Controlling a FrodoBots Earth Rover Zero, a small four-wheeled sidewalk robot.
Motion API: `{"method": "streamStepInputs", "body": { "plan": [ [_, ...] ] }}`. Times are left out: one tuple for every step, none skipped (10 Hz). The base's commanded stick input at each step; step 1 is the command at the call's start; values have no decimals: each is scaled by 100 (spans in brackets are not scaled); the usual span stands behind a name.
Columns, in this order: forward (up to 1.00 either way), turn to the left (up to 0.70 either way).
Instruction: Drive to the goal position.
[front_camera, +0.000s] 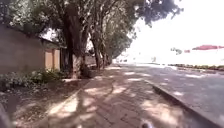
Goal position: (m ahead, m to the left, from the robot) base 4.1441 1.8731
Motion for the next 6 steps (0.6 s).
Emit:
{"method": "streamStepInputs", "body": {
  "plan": [
    [70, 0],
    [70, 0],
    [70, 0],
    [70, 0],
    [70, 0],
    [70, 0]
  ]
}}
